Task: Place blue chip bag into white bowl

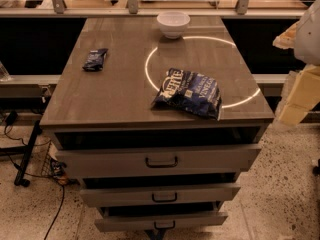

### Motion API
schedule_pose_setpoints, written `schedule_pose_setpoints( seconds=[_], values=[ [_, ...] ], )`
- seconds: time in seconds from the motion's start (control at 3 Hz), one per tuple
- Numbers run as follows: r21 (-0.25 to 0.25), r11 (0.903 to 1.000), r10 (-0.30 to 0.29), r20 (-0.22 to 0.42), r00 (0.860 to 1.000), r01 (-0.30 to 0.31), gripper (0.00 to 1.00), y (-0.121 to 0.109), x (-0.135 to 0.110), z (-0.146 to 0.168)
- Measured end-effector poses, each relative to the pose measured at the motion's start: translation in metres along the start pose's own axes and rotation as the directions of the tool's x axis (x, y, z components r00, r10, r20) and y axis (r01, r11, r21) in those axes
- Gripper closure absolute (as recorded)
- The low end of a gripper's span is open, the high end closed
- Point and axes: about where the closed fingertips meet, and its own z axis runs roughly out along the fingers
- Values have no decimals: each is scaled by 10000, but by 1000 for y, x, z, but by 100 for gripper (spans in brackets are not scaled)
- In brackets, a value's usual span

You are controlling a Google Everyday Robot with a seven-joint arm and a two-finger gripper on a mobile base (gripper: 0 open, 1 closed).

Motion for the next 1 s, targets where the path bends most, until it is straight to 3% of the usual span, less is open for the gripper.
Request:
schedule_pose_setpoints(
  seconds=[0.33,1.0],
  values=[
    [2,10000,-1,2,10000,1,0,0,0,0],
    [-552,9975,-317,1937,9806,432,0,-18,-59,69]
  ],
)
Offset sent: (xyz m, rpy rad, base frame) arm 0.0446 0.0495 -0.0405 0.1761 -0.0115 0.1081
